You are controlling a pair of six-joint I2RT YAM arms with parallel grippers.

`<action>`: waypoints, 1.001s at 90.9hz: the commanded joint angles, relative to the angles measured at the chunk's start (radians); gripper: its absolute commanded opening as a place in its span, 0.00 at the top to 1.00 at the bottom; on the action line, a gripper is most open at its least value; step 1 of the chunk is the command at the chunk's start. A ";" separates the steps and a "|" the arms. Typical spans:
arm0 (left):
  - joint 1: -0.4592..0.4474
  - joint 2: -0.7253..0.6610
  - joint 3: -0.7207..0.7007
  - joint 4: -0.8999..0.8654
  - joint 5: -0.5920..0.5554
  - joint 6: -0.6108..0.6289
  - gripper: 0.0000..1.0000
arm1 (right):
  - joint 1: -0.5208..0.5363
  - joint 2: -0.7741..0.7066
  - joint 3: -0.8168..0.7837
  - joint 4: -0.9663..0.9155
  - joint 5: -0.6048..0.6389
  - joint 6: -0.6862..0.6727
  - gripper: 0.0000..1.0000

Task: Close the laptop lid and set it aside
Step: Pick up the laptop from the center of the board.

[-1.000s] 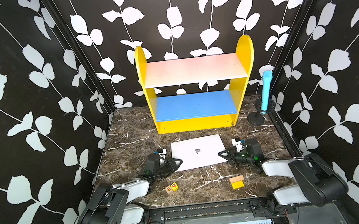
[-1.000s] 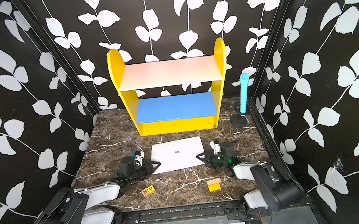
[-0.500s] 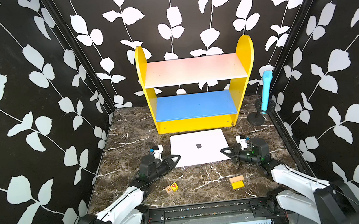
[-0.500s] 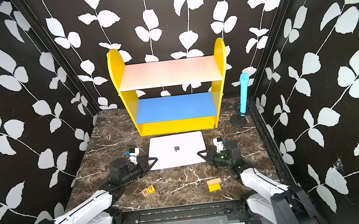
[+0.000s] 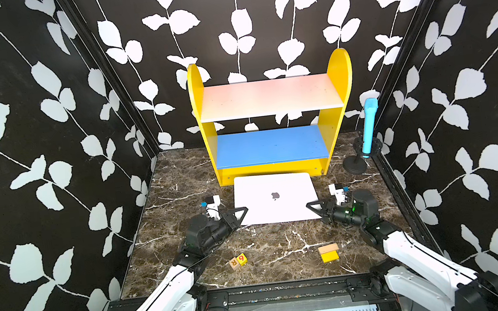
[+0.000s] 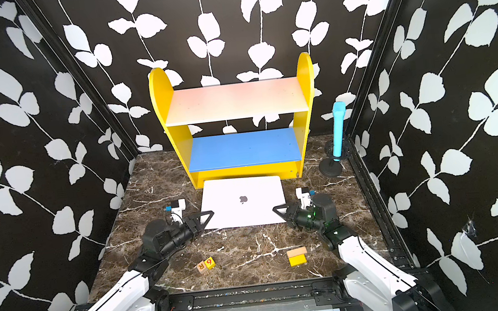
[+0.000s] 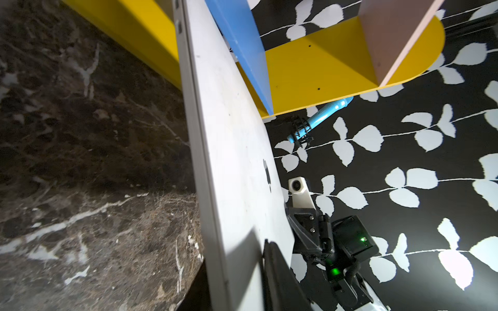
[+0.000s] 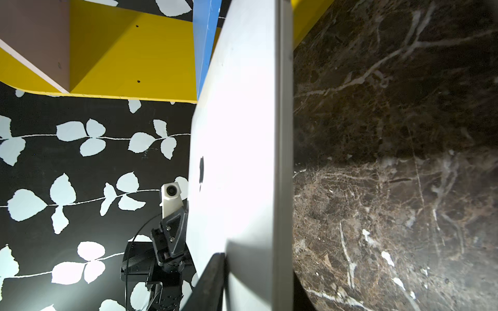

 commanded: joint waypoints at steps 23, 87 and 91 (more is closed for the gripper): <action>-0.029 -0.052 0.127 0.126 0.070 0.032 1.00 | 0.040 -0.097 0.126 -0.004 -0.016 -0.038 0.66; -0.029 -0.048 0.276 0.048 0.011 0.052 1.00 | 0.044 -0.068 0.342 -0.088 -0.023 -0.068 0.72; -0.029 -0.040 0.287 0.047 0.009 0.053 1.00 | 0.046 -0.064 0.360 -0.098 -0.024 -0.074 0.72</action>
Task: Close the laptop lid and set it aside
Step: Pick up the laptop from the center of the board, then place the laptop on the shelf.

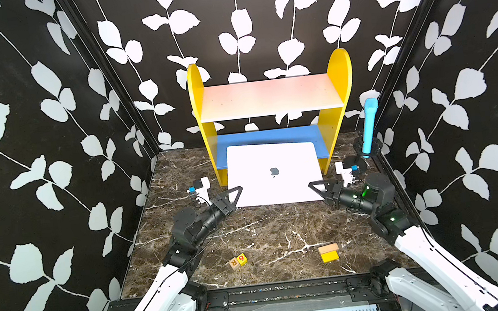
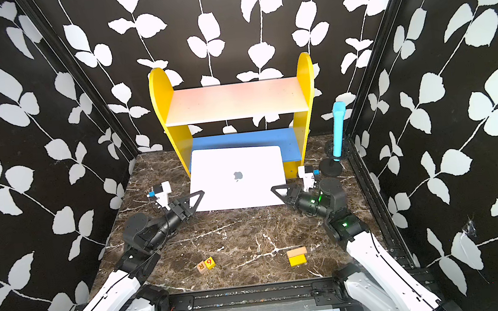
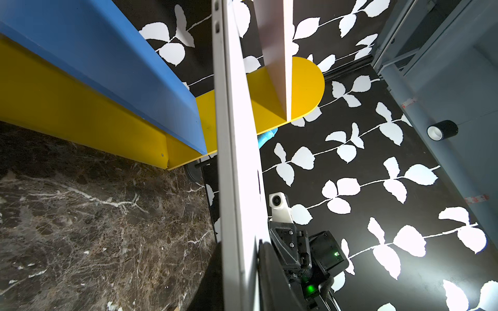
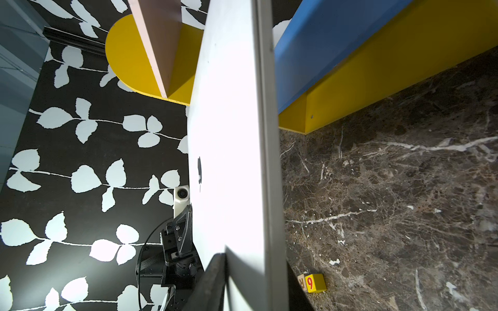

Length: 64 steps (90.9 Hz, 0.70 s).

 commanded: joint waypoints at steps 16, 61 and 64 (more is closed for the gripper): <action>-0.025 0.042 0.116 0.064 0.062 0.107 1.00 | 0.035 0.026 0.152 -0.010 -0.068 -0.077 0.72; -0.024 0.073 0.236 0.007 0.066 0.130 1.00 | 0.043 0.058 0.307 -0.089 -0.058 -0.112 0.72; -0.024 0.078 0.244 0.005 0.066 0.131 1.00 | 0.043 0.061 0.318 -0.095 -0.056 -0.117 0.72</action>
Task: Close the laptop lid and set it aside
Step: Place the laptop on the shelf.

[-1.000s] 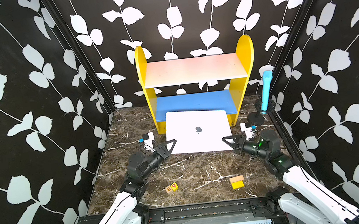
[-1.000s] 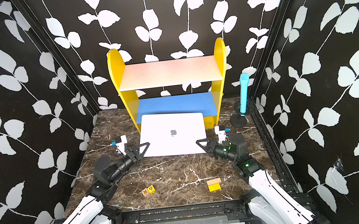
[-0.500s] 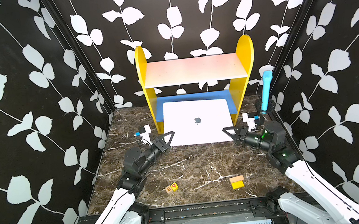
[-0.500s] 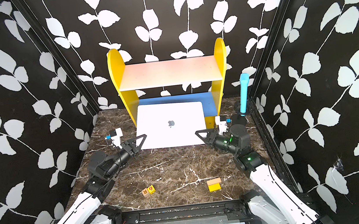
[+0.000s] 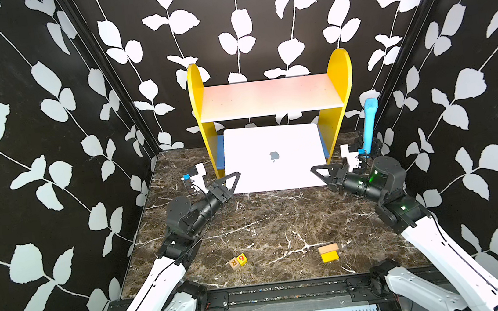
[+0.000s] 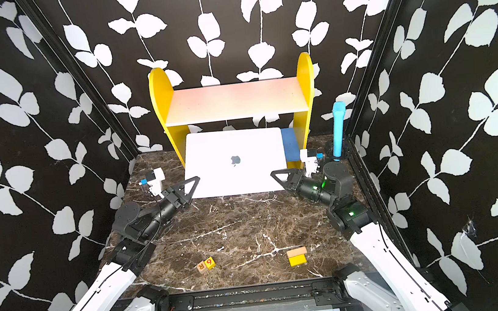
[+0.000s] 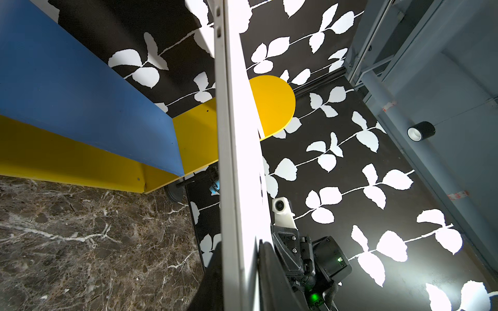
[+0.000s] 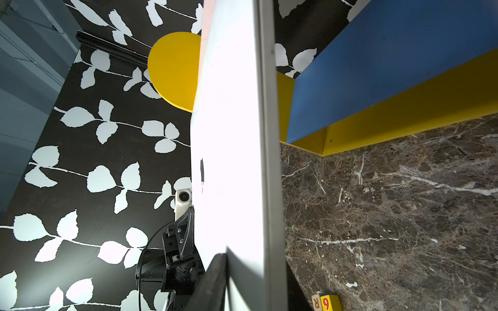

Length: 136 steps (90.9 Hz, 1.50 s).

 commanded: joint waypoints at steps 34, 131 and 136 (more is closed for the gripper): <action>-0.024 0.090 0.155 0.040 0.093 0.141 1.00 | 0.043 0.073 0.191 -0.001 -0.077 -0.101 0.72; 0.018 0.473 0.607 -0.034 0.145 0.183 1.00 | -0.039 0.400 0.675 -0.199 -0.112 -0.167 0.73; 0.020 0.485 0.624 -0.038 0.147 0.182 1.00 | -0.042 0.417 0.690 -0.199 -0.116 -0.164 0.73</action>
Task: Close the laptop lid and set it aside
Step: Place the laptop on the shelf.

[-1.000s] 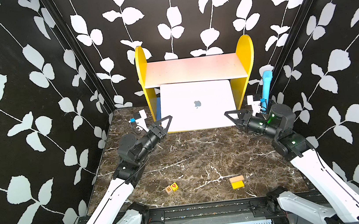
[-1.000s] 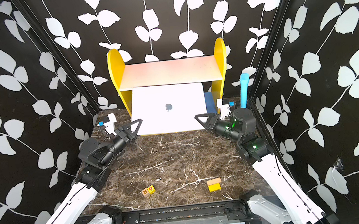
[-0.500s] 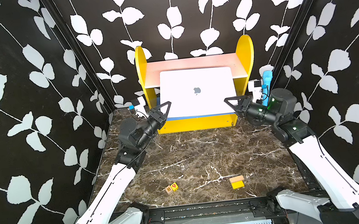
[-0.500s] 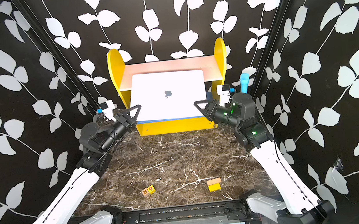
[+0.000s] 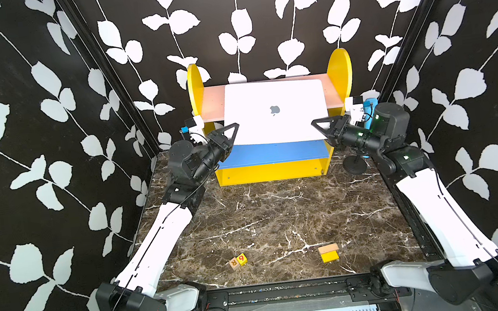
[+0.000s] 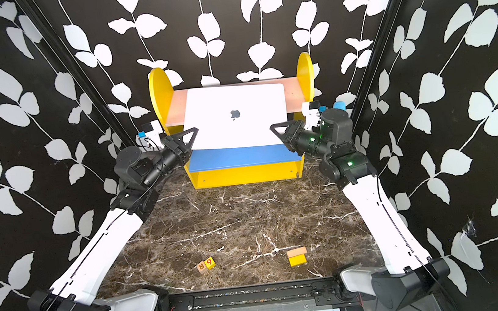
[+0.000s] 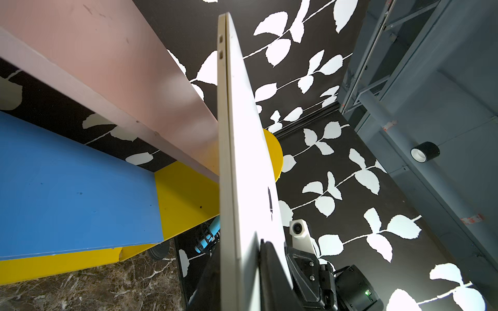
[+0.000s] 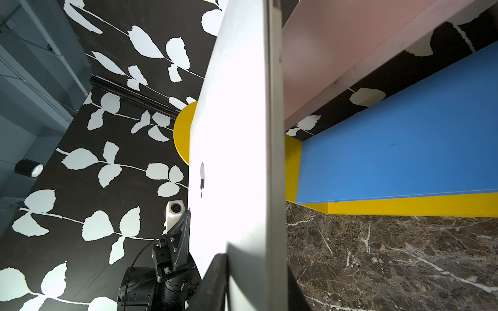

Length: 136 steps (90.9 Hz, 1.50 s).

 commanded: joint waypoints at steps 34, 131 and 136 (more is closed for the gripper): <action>-0.034 0.100 0.112 0.046 0.135 0.145 1.00 | 0.024 0.114 0.128 0.032 -0.164 -0.058 0.72; -0.002 0.229 0.161 0.094 0.099 0.045 0.83 | 0.004 0.312 0.385 -0.071 -0.170 -0.027 0.50; 0.000 0.226 0.157 0.092 0.092 0.043 0.81 | 0.004 0.316 0.403 -0.084 -0.170 -0.030 0.49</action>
